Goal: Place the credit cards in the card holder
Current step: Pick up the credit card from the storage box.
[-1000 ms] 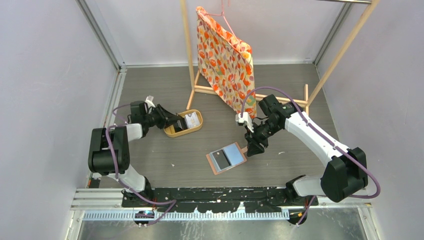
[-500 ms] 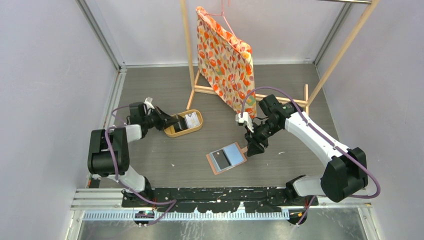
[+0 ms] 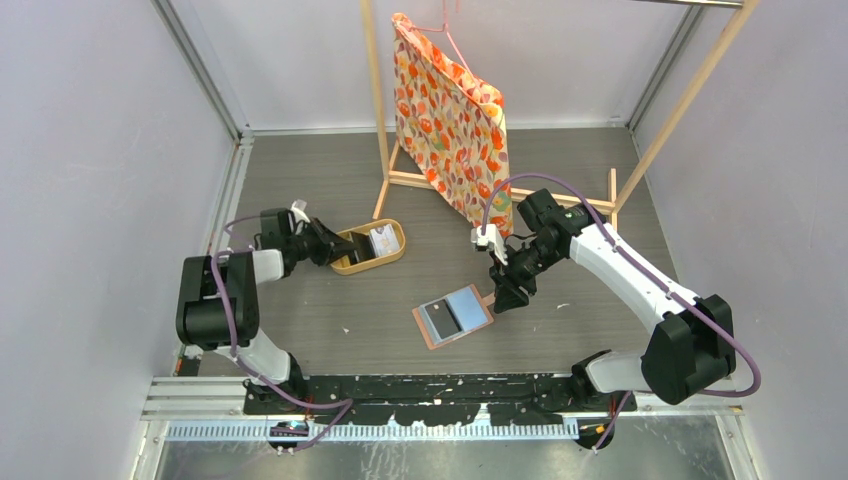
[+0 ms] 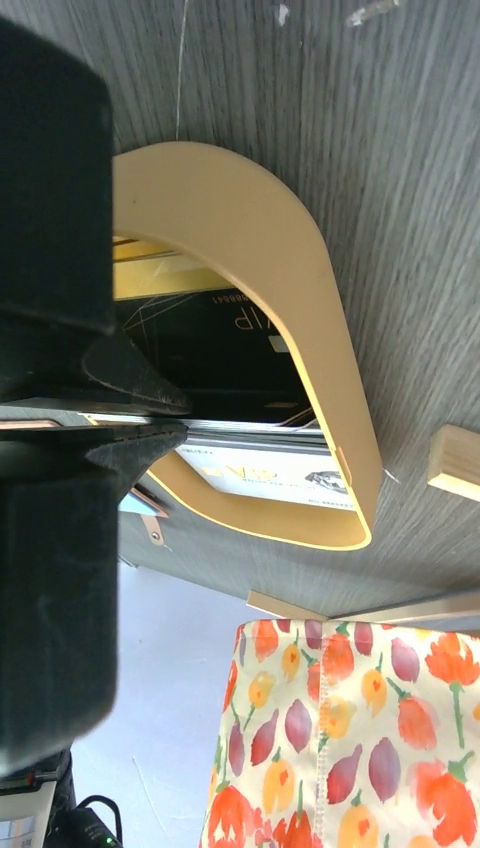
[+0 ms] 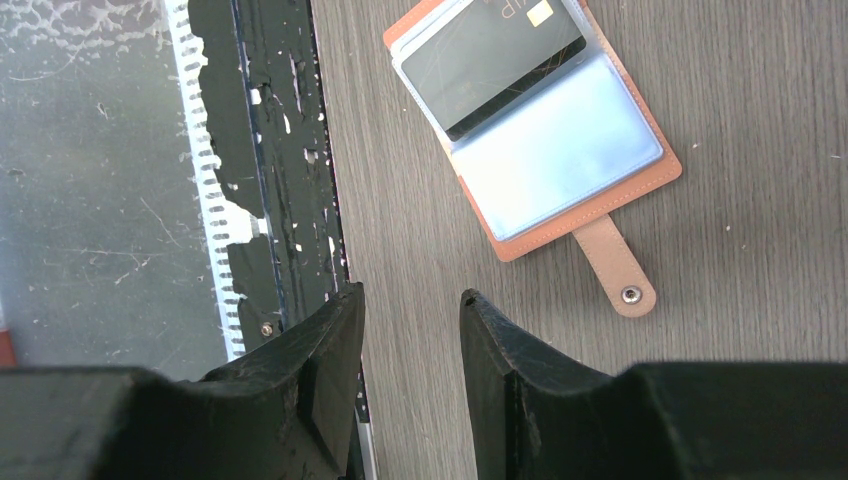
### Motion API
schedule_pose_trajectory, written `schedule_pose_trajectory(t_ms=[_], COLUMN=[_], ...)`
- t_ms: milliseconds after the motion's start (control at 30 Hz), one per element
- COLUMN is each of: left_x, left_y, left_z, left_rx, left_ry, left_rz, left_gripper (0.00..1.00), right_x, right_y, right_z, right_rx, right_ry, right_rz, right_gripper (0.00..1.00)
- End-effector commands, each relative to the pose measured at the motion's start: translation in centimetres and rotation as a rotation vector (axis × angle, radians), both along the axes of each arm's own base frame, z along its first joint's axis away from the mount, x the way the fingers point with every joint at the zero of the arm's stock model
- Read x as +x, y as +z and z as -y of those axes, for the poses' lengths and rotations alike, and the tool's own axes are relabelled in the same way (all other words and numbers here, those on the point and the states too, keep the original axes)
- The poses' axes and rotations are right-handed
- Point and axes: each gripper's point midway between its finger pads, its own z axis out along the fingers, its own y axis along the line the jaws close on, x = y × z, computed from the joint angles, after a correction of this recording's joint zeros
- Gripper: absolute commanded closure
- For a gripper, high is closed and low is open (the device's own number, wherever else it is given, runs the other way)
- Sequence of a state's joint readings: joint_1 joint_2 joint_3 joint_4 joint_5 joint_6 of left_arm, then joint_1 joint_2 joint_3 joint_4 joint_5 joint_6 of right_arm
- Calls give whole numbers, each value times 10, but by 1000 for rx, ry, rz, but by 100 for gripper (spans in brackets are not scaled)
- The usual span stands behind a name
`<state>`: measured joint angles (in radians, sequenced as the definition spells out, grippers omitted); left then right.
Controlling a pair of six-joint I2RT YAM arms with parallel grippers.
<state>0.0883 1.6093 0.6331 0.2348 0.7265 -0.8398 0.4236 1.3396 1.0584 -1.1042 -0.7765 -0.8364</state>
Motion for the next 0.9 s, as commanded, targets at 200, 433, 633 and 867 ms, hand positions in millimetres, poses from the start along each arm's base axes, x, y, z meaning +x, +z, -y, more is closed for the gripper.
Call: schedule_pose_trajectory(t_ms=[200,433,633,867], left_x=[4,9,16,15], left_y=[-1,-5,-4,8], left_z=[-5,9,17,17], left_rx=[21,-28,-52,-65], left_ry=[0,-33,-42,-36], left_rz=[19,16,23,54], left_gripper=[62,57,58,62], right_x=[-1,-1,-1,-1], right_y=[11,11,11,11], right_z=[-4,-4,-4,-4], right_rx=[36,36,35,36], right_ry=[18,19,20,20], right_rz=[27,29,28,29], right_gripper=[55,55,55,55])
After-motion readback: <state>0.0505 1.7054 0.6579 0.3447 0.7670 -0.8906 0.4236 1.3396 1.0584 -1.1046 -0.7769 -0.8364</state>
